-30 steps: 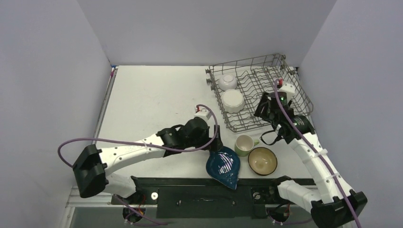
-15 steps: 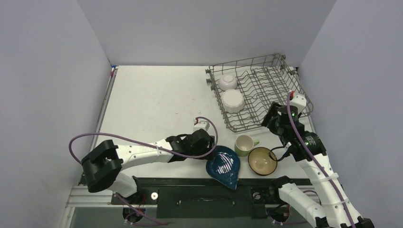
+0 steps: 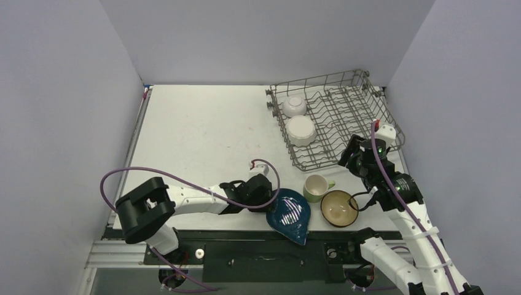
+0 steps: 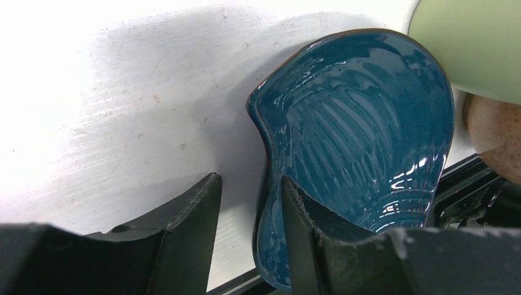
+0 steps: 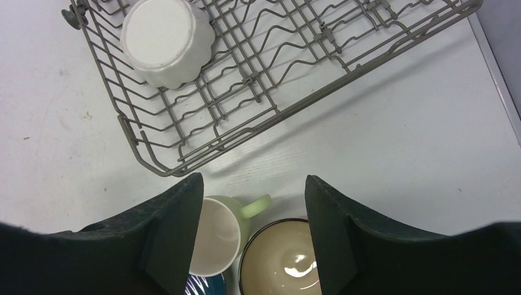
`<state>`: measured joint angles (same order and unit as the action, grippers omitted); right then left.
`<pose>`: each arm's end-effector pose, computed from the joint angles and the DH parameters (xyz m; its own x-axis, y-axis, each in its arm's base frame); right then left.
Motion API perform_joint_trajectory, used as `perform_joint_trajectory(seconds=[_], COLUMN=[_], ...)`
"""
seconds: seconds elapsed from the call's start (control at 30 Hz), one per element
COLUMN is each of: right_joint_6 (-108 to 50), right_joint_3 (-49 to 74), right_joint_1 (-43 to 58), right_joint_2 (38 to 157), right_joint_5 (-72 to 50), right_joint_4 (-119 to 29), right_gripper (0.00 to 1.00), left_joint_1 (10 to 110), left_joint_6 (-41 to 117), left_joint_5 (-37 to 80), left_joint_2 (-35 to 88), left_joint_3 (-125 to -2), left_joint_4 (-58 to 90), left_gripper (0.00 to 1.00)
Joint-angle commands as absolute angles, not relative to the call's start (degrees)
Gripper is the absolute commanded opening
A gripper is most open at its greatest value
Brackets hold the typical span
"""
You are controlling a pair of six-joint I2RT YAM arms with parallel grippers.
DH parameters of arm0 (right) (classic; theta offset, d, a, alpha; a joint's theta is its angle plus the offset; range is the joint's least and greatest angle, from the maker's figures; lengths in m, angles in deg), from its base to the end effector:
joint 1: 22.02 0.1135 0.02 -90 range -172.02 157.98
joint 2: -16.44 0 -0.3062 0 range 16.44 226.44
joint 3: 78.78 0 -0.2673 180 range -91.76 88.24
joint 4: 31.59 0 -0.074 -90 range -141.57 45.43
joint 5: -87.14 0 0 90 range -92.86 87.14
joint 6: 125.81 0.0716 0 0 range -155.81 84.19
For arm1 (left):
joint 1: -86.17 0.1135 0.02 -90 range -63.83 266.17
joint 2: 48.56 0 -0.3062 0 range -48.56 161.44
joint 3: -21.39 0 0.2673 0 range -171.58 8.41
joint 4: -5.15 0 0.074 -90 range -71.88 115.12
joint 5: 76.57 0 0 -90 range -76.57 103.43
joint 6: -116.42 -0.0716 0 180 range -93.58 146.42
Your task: Load the mixed dishes into the dish rack
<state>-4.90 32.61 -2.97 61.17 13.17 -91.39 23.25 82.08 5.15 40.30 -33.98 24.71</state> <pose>0.1601 0.0344 0.3534 -0.5283 0.3399 -0.7780 0.1971 0.9404 0.2770 0.1566 -0.2837 0.1564 -0.9002 -0.0342 -0.4341 0.1744 0.8851 -0.4314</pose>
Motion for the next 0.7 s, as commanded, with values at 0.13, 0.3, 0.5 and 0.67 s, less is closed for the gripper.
perform_joint_trajectory(seconds=[0.13,0.3,0.5,0.67], right_joint_6=[-5.15,-5.31,-5.35,-5.47], right_joint_3=[33.82,33.82,33.87,33.61], right_joint_1=[-3.34,-3.35,-3.38,-3.39], right_joint_2=[61.62,61.76,62.09,63.1], right_joint_5=[12.44,12.25,11.97,11.71], right_joint_4=[-90.9,-90.91,-90.84,-90.88], right_gripper=[0.57,0.57,0.57,0.57], left_joint_1=[23.37,24.96,25.51,26.21], left_joint_6=[80.22,78.93,77.34,77.05], left_joint_5=[6.11,6.64,6.08,7.25], left_joint_2=[42.65,44.86,46.52,46.59], left_joint_3=[-34.51,-35.4,-36.57,-35.77], left_joint_4=[19.03,19.0,18.96,19.0], left_gripper=[0.37,0.33,0.25,0.01])
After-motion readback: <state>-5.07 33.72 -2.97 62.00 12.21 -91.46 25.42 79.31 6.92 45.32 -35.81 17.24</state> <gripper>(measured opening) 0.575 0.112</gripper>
